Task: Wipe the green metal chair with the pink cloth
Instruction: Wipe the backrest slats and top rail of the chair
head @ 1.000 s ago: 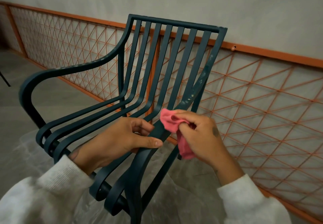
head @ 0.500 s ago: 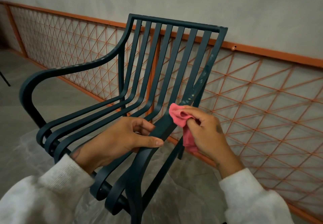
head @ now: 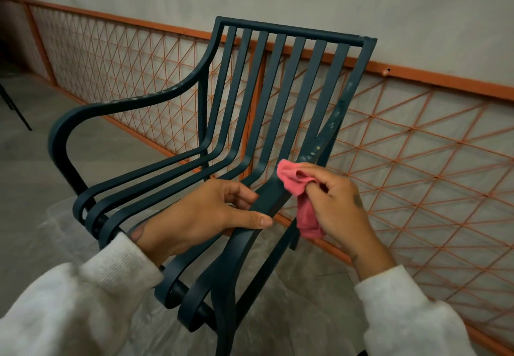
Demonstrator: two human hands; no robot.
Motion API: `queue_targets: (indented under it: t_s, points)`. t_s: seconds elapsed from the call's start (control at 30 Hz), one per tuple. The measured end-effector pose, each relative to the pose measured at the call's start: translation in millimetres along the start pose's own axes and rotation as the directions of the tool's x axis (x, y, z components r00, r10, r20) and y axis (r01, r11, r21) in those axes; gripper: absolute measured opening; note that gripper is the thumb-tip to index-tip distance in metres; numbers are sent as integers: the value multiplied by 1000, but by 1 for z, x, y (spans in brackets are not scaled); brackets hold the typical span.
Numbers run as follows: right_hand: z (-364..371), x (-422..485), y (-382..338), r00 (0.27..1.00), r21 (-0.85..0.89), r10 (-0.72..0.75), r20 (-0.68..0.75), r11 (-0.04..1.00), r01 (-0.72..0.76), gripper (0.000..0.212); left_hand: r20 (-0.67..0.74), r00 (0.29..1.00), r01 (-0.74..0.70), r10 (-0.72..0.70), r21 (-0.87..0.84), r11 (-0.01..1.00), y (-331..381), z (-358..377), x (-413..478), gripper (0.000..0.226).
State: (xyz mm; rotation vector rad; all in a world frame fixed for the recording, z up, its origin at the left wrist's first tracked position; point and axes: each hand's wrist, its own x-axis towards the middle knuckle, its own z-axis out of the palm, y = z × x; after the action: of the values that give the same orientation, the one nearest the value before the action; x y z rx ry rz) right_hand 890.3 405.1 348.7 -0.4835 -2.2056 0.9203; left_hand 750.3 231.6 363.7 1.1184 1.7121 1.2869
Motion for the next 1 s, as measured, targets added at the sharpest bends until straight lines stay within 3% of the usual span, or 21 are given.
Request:
queue_targets:
  t_s: [0.13, 0.3, 0.43, 0.57, 0.63, 0.73, 0.87, 1.0]
  points:
    - [10, 5, -4, 997, -88, -62, -41, 994, 59, 42, -31, 999, 11, -11, 6, 1000, -2, 1, 2, 47]
    - [11, -23, 1, 983, 70, -171, 61, 984, 167, 41, -18, 1000, 11, -10, 22, 1000, -1, 1, 0, 55]
    - [-1, -10, 1, 991, 33, -89, 96, 996, 86, 40, 24, 998, 50, -51, 63, 997, 5, -4, 4, 57]
    - [3, 11, -5, 1000, -60, -6, 4, 998, 7, 41, 72, 996, 37, -50, 171, 985, 16, -6, 11, 45]
    - [8, 12, -5, 1000, -108, -25, -2, 994, 25, 39, -14, 1000, -14, 19, 297, 955, 18, 2, 14, 38]
    - [8, -3, -5, 994, -29, -97, 39, 995, 99, 43, -174, 967, -91, 184, 439, 894, 9, 16, 16, 27]
    - [-4, -22, 3, 983, 95, -161, 84, 984, 153, 42, -286, 915, -172, 283, 358, 918, -5, 29, 14, 19]
    - [-13, -8, 8, 1000, -7, -4, -30, 1000, 4, 44, -281, 922, -165, 267, 338, 926, -7, 30, 16, 18]
